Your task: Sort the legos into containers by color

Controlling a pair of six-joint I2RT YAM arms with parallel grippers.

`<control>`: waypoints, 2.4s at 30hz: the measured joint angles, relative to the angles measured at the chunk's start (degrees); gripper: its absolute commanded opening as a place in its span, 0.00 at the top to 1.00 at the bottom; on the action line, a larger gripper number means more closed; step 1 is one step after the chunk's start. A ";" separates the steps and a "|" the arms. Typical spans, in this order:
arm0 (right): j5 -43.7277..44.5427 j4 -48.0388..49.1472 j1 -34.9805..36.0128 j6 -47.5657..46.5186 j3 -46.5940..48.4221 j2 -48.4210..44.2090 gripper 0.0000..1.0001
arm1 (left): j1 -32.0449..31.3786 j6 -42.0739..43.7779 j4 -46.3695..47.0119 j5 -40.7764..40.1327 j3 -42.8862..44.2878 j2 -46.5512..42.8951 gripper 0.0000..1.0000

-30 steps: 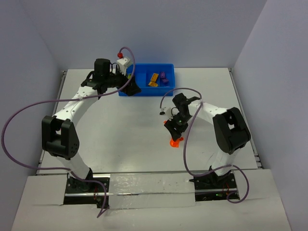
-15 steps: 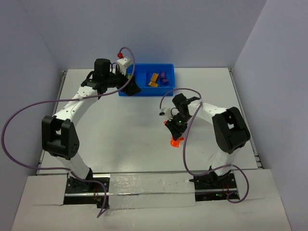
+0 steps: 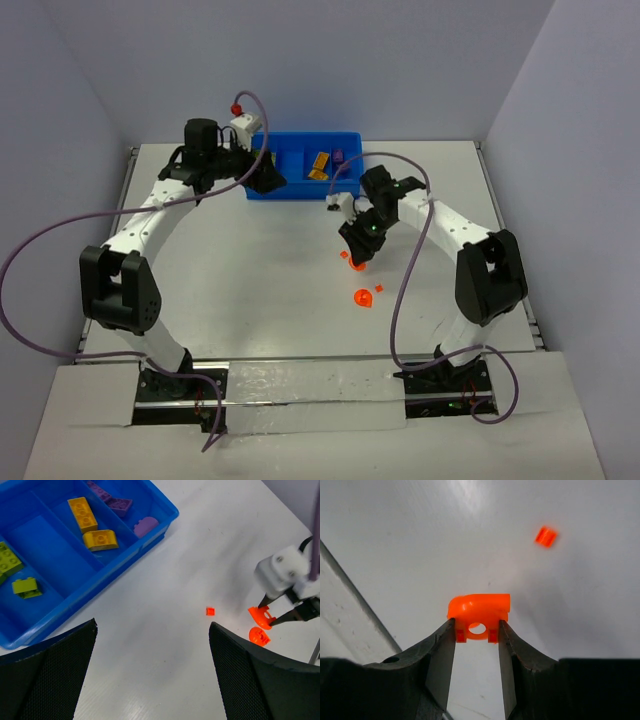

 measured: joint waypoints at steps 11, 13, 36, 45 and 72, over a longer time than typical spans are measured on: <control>2.46 7.28 -0.65 12.20 33.13 9.74 0.83 | 8.59 -5.03 0.92 -0.13 0.01 -4.12 0.01; 4.03 10.32 -0.62 14.45 38.68 13.60 0.83 | 8.78 -5.29 1.39 -0.85 -0.40 -5.50 0.01; 14.86 33.18 6.35 24.05 56.07 39.66 0.82 | 10.75 -5.92 3.41 -4.50 -7.54 -10.09 0.01; 19.53 37.45 6.46 23.50 56.11 43.48 0.73 | 10.75 -5.73 3.10 -4.50 -7.54 -10.39 0.01; 16.85 35.80 0.06 30.62 40.68 21.96 0.00 | 5.02 2.29 1.95 6.80 -7.73 -9.79 0.03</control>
